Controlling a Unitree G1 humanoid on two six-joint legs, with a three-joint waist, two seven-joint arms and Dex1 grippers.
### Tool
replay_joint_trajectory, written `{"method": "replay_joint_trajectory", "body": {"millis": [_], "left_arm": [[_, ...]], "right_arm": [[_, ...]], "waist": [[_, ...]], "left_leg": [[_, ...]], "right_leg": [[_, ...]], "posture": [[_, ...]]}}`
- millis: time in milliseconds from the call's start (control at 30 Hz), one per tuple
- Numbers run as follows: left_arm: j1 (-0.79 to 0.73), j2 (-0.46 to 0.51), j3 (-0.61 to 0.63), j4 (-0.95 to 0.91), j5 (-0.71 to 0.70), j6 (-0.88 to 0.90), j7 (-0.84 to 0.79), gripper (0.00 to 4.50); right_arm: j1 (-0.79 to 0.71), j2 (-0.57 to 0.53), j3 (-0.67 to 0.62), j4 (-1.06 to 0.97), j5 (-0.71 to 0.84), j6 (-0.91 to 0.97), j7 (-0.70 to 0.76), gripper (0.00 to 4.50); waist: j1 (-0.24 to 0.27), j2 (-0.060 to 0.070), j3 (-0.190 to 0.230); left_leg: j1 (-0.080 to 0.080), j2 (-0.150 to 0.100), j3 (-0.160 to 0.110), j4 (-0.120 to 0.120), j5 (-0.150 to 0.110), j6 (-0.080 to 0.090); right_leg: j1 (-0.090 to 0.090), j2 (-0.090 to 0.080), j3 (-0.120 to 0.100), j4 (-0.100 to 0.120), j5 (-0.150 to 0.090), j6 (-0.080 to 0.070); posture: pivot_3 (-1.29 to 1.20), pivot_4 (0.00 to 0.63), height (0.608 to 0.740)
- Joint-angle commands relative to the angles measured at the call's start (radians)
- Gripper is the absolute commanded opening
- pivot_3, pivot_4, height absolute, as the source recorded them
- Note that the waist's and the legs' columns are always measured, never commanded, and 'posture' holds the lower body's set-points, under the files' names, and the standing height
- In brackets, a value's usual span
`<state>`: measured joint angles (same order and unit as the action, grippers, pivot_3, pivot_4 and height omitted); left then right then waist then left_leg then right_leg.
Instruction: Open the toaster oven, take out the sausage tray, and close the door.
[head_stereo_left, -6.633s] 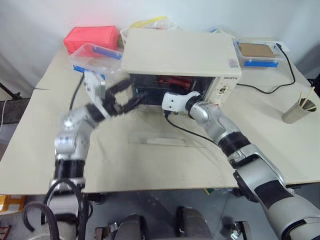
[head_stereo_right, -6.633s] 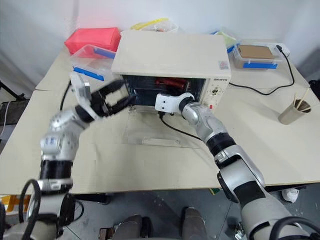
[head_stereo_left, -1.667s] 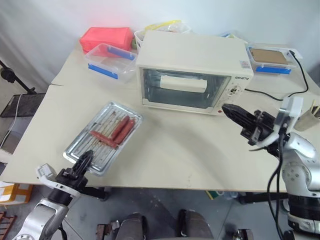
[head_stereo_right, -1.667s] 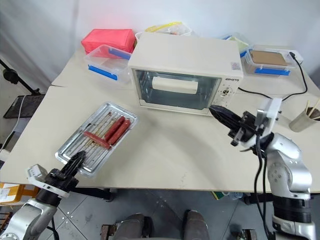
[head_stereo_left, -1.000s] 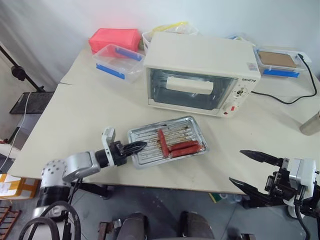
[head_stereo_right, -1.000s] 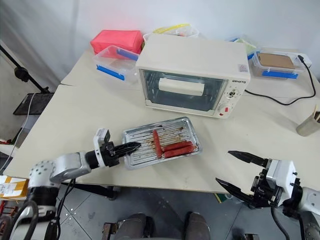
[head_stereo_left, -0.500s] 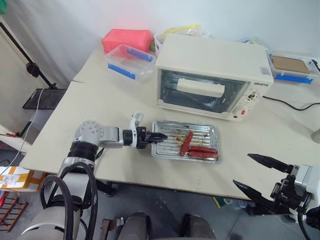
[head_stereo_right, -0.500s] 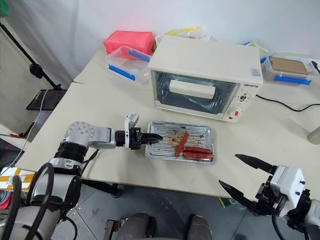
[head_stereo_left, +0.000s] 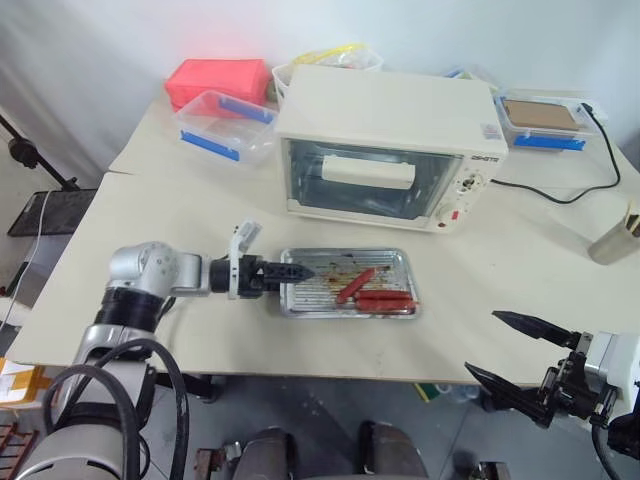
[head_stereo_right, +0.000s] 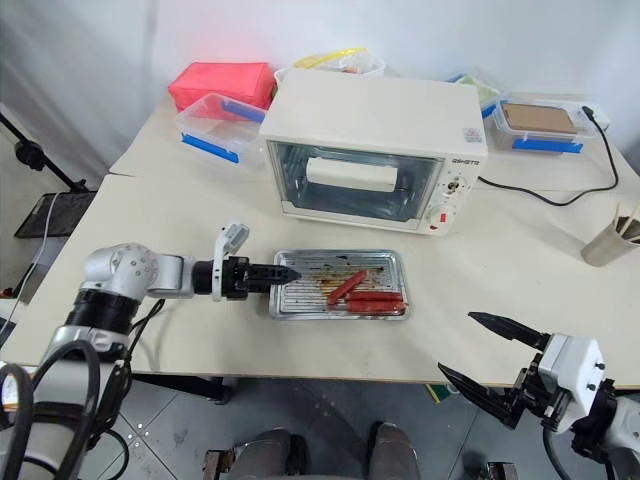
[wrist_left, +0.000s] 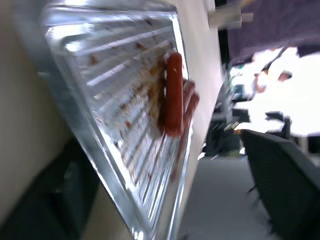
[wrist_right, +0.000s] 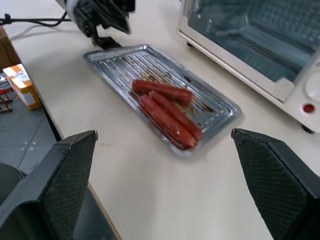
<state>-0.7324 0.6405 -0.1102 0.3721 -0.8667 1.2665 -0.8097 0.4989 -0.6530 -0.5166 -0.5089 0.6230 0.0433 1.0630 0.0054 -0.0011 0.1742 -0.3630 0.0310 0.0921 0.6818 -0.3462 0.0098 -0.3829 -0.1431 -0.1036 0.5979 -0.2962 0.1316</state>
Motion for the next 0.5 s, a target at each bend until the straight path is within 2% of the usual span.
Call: {"method": "replay_joint_trajectory", "body": {"millis": [33, 100, 133, 233, 367, 500], "left_arm": [[0.249, 0.188, 0.015, -0.189, 0.238, -0.498, -0.203, 4.47], [0.394, 0.244, 0.084, -0.256, 0.328, -0.813, -0.293, 4.47], [0.455, 0.240, 0.141, -0.281, 0.344, -0.948, -0.322, 4.47], [0.553, 0.220, 0.219, -0.302, 0.397, -1.211, -0.363, 4.47], [0.614, 0.202, 0.271, -0.309, 0.420, -1.313, -0.357, 4.47], [0.649, 0.200, 0.294, -0.316, 0.408, -1.319, -0.377, 4.47]], "right_arm": [[-0.053, -0.031, 0.002, 0.075, 0.012, -0.015, 0.050, 4.50], [-0.095, -0.054, 0.011, 0.127, 0.015, -0.009, 0.085, 4.50], [-0.117, -0.069, 0.011, 0.154, 0.021, 0.000, 0.101, 4.50], [-0.166, -0.104, 0.011, 0.215, 0.031, 0.011, 0.143, 4.50], [-0.234, -0.145, 0.026, 0.290, 0.027, 0.014, 0.208, 4.50], [-0.287, -0.161, 0.052, 0.322, 0.021, 0.023, 0.249, 4.50]], "waist": [[-0.023, -0.001, 0.001], [-0.035, -0.001, 0.001], [-0.037, -0.001, 0.001], [-0.017, -0.001, 0.002], [0.020, -0.001, 0.002], [0.021, -0.001, 0.002]], "left_leg": [[0.002, 0.000, 0.000, -0.001, 0.000, 0.000], [0.008, 0.002, 0.006, -0.007, -0.001, -0.003], [0.010, 0.003, 0.007, -0.009, -0.001, -0.003], [0.007, 0.006, 0.008, -0.012, 0.000, -0.004], [0.002, 0.003, 0.008, -0.010, -0.001, 0.000], [0.001, 0.003, 0.008, -0.007, -0.003, 0.003]], "right_leg": [[0.000, 0.000, 0.001, 0.001, -0.001, -0.001], [0.001, 0.000, 0.004, 0.002, -0.002, -0.004], [0.000, 0.000, 0.004, 0.001, -0.003, -0.005], [-0.006, -0.004, 0.003, -0.001, -0.003, -0.006], [-0.010, -0.008, 0.003, 0.001, -0.002, -0.005], [-0.010, -0.008, 0.000, 0.005, -0.002, -0.004]], "posture": [[0.00, 0.150, 0.740], [0.00, 0.150, 0.740], [0.00, 0.150, 0.740], [0.00, 0.150, 0.740], [0.00, 0.150, 0.740], [0.00, 0.150, 0.740]]}}
